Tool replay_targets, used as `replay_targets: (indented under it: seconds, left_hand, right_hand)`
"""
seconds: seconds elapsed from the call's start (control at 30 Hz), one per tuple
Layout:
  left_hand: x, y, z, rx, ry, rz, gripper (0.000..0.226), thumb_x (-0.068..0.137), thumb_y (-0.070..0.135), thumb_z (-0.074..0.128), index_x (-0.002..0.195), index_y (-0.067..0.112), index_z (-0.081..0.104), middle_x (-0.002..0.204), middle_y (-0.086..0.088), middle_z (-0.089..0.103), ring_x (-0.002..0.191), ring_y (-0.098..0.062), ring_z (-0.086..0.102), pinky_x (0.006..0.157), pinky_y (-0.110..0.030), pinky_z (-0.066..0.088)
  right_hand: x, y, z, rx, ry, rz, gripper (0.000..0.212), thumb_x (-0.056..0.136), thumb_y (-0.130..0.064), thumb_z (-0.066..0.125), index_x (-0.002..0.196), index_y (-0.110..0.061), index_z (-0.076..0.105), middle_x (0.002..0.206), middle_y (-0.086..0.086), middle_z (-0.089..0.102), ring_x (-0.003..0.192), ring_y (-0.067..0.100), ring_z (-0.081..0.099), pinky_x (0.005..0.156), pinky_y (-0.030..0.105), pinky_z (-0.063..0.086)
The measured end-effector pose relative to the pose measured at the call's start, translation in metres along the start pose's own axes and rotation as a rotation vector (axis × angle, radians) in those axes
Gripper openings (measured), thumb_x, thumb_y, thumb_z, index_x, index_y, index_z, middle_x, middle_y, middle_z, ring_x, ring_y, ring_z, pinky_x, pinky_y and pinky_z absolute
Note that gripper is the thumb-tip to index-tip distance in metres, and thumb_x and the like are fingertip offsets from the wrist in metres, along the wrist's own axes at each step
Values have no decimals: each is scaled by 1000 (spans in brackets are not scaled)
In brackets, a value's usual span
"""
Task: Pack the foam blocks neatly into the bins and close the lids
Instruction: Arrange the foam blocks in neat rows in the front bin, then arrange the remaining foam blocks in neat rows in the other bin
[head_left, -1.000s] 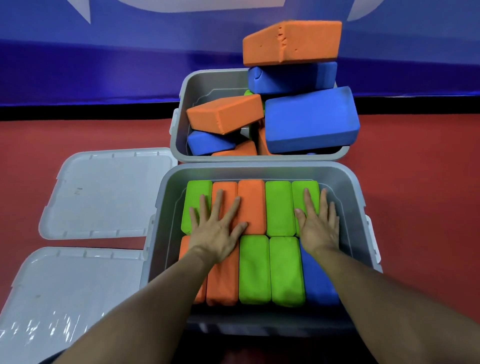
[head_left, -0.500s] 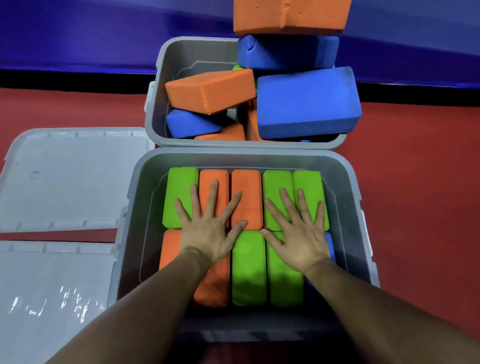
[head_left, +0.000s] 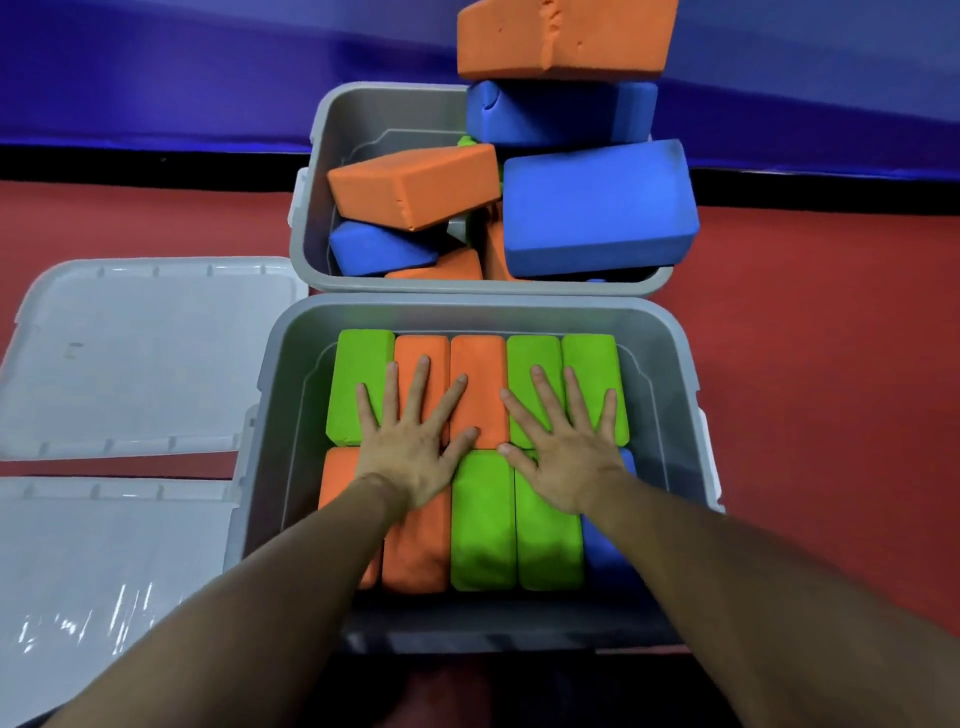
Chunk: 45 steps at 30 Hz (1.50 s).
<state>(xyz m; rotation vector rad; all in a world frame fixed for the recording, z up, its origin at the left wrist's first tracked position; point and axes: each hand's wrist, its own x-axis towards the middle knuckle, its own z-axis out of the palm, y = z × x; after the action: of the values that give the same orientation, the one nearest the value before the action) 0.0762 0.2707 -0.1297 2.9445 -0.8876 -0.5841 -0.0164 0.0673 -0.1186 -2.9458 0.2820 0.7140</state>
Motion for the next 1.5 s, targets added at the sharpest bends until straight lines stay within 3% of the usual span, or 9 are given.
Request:
replay_targets:
  seconds: [0.17,0.3,0.67,0.8,0.9,0.97,1.13,1.3,1.5]
  left_hand:
    - [-26,-44,-24,-218,255,-345,72,99,64,25,162,27,22,169,-16,12,156,-37,4,124,-55,-1]
    - [-65,-81,-19,-484,206,-807,76,100,55,46,146,-4,35,148,-34,42,138,-49,39,114,-57,30]
    - [-94,-37,-27,-644,-48,-469,54,103,52,43,134,8,50,130,-27,54,126,-42,52,107,-42,37]
    - [-76,33,-22,-841,-253,-206,44,105,44,40,140,22,55,125,-12,43,119,-26,48,106,-25,29]
    - [-54,82,-32,-1174,-357,-112,46,91,19,58,134,4,63,121,-12,55,106,-12,53,94,-23,43]
    - [-44,104,-39,-1299,-431,-77,51,94,6,56,145,7,52,137,-3,57,123,-9,51,93,-11,43]
    - [-21,125,-39,-1675,-443,-356,54,101,-2,39,149,23,41,143,-5,59,120,-16,51,100,-31,38]
    - [26,132,-36,-2081,-301,-544,10,99,25,49,96,23,58,101,1,60,91,-15,57,88,-34,42]
    - [85,120,-56,-2295,-160,-553,9,98,34,52,99,26,53,98,-2,61,88,-19,57,85,-40,46]
  right_hand:
    - [-18,45,-29,-36,-113,-230,70,95,-76,17,149,-55,-22,157,-12,-40,150,23,-28,122,59,-6]
    - [-29,52,-37,94,-67,-12,69,96,-73,21,152,-55,-16,160,-11,-35,152,26,-23,121,58,-9]
    - [-15,-34,-86,65,100,-445,60,103,-59,31,159,-45,11,169,-10,-8,156,19,-7,125,47,-4]
    - [-18,-19,-77,101,-6,-380,60,102,-60,33,157,-49,11,169,-6,-11,155,20,-12,124,42,-8]
    - [-25,6,-69,180,-63,-254,61,97,-68,38,154,-52,23,167,-8,-20,154,17,-18,124,42,-10]
    - [-33,36,-60,160,-101,-153,64,90,-76,41,148,-50,38,165,-10,-25,153,16,-22,124,47,-10]
    - [-51,101,-45,177,-106,-33,46,84,-69,58,125,-49,51,160,-17,-33,153,21,-21,122,54,-11]
    - [-58,130,-40,352,-1,191,45,96,-44,59,137,-54,44,163,-8,-30,154,24,-19,122,56,-10]
    - [-81,184,-20,342,169,558,56,100,-34,53,147,-55,32,168,-7,-13,155,23,-5,122,56,-2]
